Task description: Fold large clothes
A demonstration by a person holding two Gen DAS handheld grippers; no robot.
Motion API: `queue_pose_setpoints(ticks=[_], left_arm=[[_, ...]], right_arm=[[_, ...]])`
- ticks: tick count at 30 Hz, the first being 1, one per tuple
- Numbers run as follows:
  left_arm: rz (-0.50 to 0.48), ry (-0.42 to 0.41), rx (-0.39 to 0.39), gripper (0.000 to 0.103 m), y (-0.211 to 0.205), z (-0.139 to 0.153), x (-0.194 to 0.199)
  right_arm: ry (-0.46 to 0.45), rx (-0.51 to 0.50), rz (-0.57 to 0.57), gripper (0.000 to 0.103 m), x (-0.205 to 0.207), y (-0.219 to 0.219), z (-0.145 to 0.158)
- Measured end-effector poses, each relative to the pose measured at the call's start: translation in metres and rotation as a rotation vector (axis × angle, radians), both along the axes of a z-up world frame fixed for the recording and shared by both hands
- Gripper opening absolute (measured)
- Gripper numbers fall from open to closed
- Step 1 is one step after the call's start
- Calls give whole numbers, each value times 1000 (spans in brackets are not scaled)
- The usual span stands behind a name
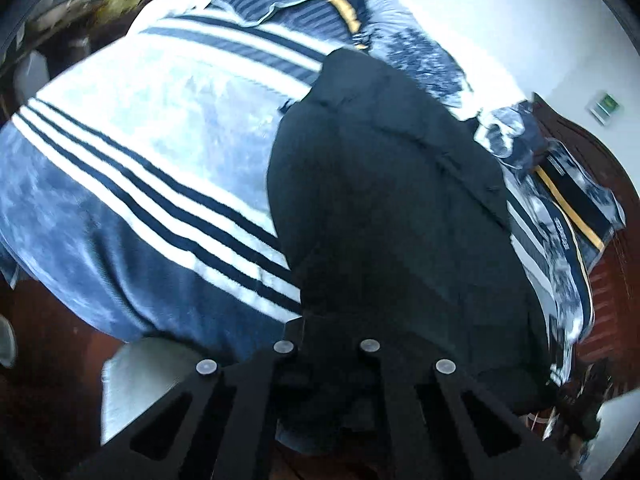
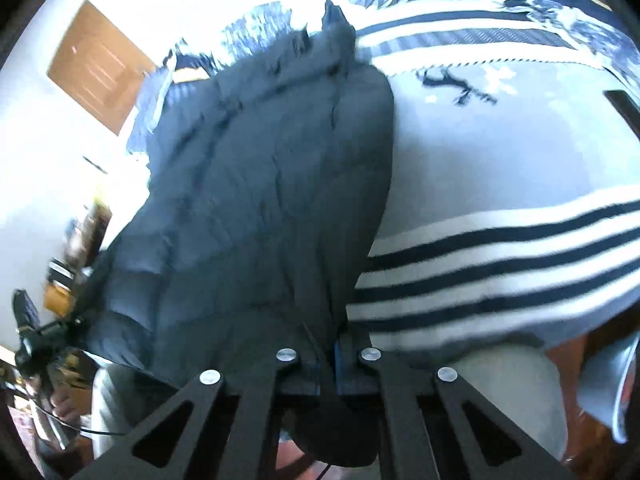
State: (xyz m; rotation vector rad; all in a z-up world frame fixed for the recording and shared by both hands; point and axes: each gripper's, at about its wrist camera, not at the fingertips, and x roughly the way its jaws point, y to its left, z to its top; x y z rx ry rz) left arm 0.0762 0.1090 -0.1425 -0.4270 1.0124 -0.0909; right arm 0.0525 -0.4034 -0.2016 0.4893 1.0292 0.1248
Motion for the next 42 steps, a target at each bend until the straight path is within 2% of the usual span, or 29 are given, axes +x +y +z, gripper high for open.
queue_pose_setpoints(ticks=[7, 12, 15, 18, 21, 27, 29, 32, 36, 38, 42], left_arm=[[-81, -121, 10, 4, 17, 53, -44], [-130, -156, 7, 4, 30, 78, -76], [-129, -162, -36, 4, 36, 95, -95], [-128, -157, -67, 4, 41, 100, -100], [-118, -157, -80, 4, 43, 97, -82], [-97, -227, -96, 4, 41, 110, -17], [-94, -236, -61, 4, 34, 114, 17], [-101, -247, -55, 5, 24, 120, 74], [-109, -232, -75, 5, 17, 119, 153], [-107, -201, -39, 5, 9, 109, 195], [-90, -120, -20, 5, 1, 82, 260]], right_arm=[[-114, 46, 27, 4, -33, -14, 72], [-168, 69, 95, 4, -69, 1, 108], [-193, 66, 110, 3, -89, 9, 124], [-222, 106, 109, 3, -98, 6, 136], [-240, 133, 97, 3, -96, 2, 143], [-291, 191, 56, 3, -45, -14, 146], [-297, 217, 38, 3, -16, -18, 145], [-303, 199, 16, 3, 36, -21, 151], [-242, 211, -3, 3, 117, -34, 151], [-202, 164, -1, 3, 157, -35, 146], [-118, 88, 26, 3, 228, -32, 124]])
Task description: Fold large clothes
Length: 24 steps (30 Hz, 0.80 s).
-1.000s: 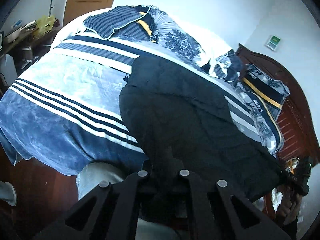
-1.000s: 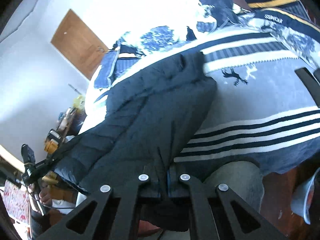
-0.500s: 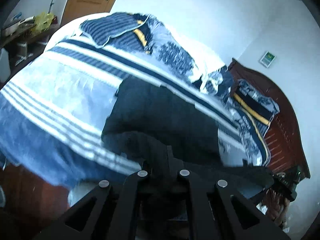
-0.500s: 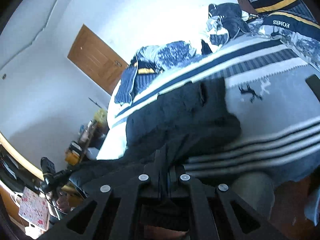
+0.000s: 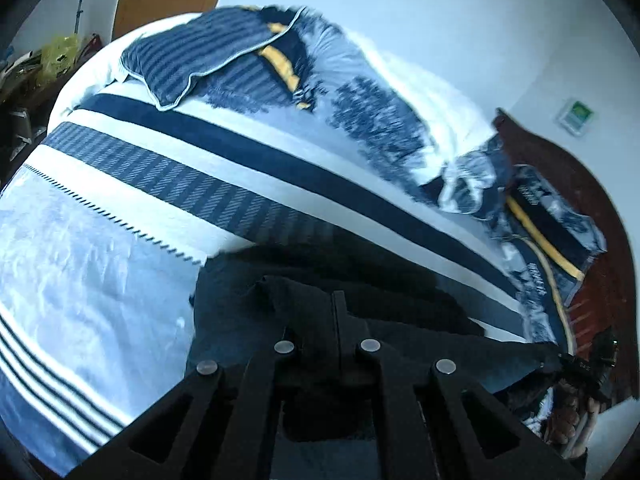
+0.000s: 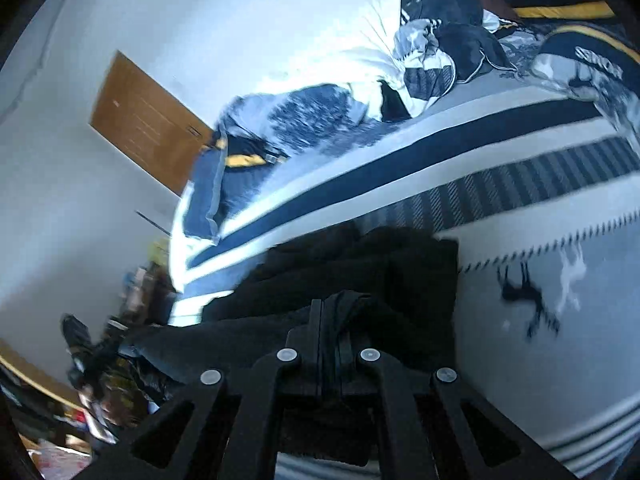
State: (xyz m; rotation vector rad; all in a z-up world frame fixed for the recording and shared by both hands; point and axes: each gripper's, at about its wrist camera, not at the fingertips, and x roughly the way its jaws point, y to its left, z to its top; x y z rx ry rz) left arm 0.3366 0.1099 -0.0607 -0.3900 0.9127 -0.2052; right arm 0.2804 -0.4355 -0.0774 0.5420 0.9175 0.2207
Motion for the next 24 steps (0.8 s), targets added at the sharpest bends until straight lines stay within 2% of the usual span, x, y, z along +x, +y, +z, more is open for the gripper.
queue_pose_setpoints(ticks=[5, 9, 10, 12, 13, 15, 16, 17, 19, 20, 21, 24], left_arm=[[13, 59, 11, 10, -5, -38, 63], [18, 151, -22, 19, -1, -76, 93], [15, 166, -37, 21, 1, -80, 96], [6, 145, -77, 28, 8, -76, 96], [11, 116, -93, 34, 13, -70, 92], [58, 68, -62, 82, 25, -57, 80], [90, 21, -35, 87, 31, -49, 70], [109, -23, -17, 87, 36, -43, 59], [113, -20, -10, 87, 43, -44, 49], [112, -3, -9, 87, 45, -47, 46], [111, 13, -2, 87, 45, -50, 43], [89, 36, 34, 87, 40, -58, 37]], right_arm=[[70, -62, 20, 4, 74, 0, -32], [127, -74, -15, 9, 115, -5, -72], [140, -61, -26, 9, 121, -8, -81], [176, -12, -47, 11, 129, -15, -97], [180, 3, -55, 11, 129, -17, -100], [141, 21, -72, 15, 122, -25, -96], [113, 9, -72, 17, 117, -26, -91], [89, -13, -74, 24, 111, -27, -85], [55, -59, -88, 44, 99, -27, -74], [33, -86, -111, 71, 93, -29, -68], [0, -101, -125, 81, 85, -32, -62], [1, -127, -108, 81, 74, -39, -55]])
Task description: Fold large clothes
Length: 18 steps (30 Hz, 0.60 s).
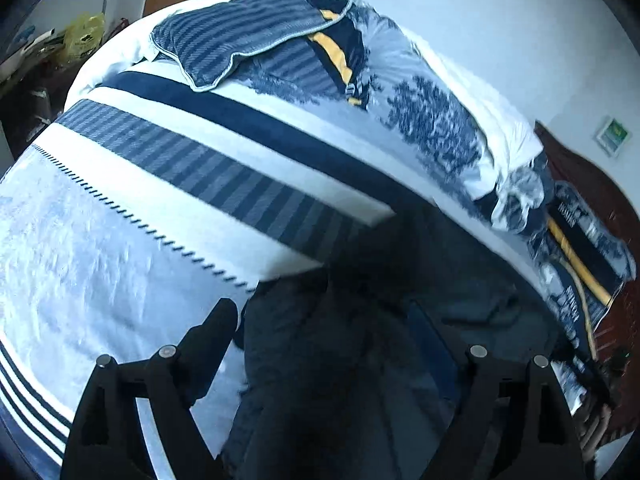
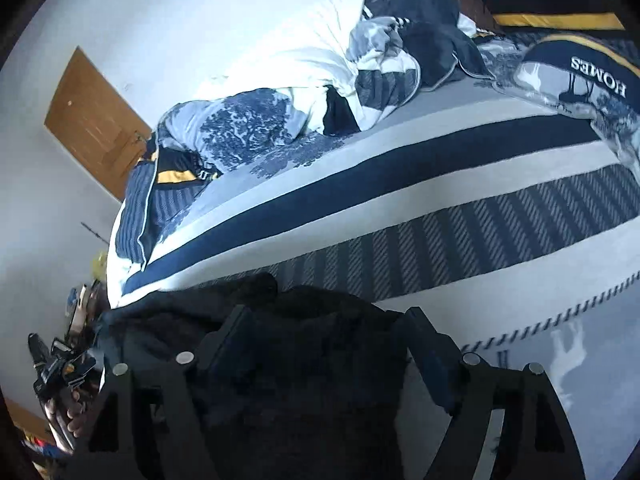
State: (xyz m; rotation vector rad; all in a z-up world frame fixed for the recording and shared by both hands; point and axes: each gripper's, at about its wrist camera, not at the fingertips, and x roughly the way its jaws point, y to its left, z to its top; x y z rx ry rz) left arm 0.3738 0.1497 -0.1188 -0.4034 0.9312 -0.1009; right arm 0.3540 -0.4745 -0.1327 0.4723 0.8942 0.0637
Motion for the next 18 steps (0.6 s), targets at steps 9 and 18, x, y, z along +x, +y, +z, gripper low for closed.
queue_pose_setpoints(ticks=[9, 18], left_arm=[[-68, 45, 125, 87, -41, -16, 52], [-106, -17, 77, 2, -50, -24, 66]], right_arm=[[126, -173, 76, 81, 20, 8, -41], [184, -6, 129, 2, 77, 18, -68]])
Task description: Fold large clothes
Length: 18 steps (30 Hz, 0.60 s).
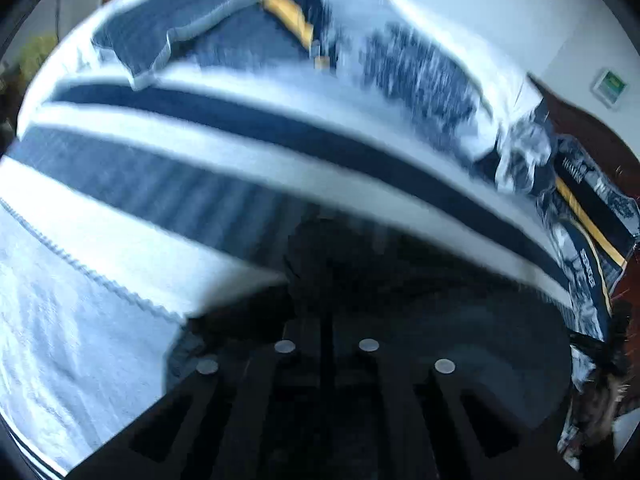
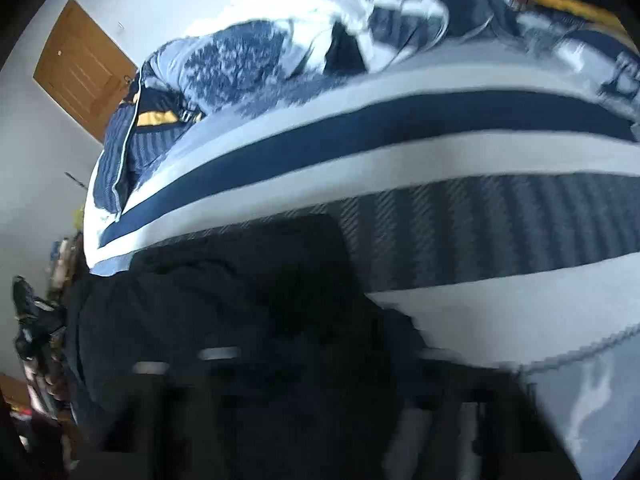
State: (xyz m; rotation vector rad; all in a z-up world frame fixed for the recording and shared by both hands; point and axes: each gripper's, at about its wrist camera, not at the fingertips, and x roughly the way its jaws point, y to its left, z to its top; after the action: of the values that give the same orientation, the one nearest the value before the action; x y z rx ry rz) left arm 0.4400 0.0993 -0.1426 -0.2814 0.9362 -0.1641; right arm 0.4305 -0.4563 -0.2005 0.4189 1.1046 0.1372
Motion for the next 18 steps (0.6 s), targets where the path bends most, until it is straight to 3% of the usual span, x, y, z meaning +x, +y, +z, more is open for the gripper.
queue_pose_setpoints(ticks=[2, 4, 5, 7, 9, 11, 14, 16, 17, 18], left_arm=[[-1, -91, 21, 2, 6, 19, -13], [13, -87, 55, 2, 10, 19, -10], [33, -44, 77, 2, 9, 7, -1], [67, 15, 134, 2, 4, -14, 12], [83, 19, 181, 2, -5, -26, 18], [93, 26, 150, 4, -4, -27, 14], [75, -8, 51, 6, 8, -7, -1], [98, -31, 81, 26, 21, 16, -18], [119, -45, 97, 53, 28, 25, -29], [146, -74, 107, 74, 38, 35, -45]], right_arm=[[-99, -128, 2, 2, -9, 7, 30], [-151, -179, -11, 2, -16, 10, 52], [-155, -200, -10, 1, -14, 14, 55], [-115, -334, -4, 1, -1, 26, 41], [-25, -429, 9, 0, 16, 37, 6], [8, -415, 4, 0, 18, 37, -14], [-43, -291, -49, 1, -7, 26, -1], [-98, -255, -69, 1, -33, 19, 21], [-124, -238, -81, 2, -50, 15, 33], [-149, -216, -89, 5, -68, 10, 44]])
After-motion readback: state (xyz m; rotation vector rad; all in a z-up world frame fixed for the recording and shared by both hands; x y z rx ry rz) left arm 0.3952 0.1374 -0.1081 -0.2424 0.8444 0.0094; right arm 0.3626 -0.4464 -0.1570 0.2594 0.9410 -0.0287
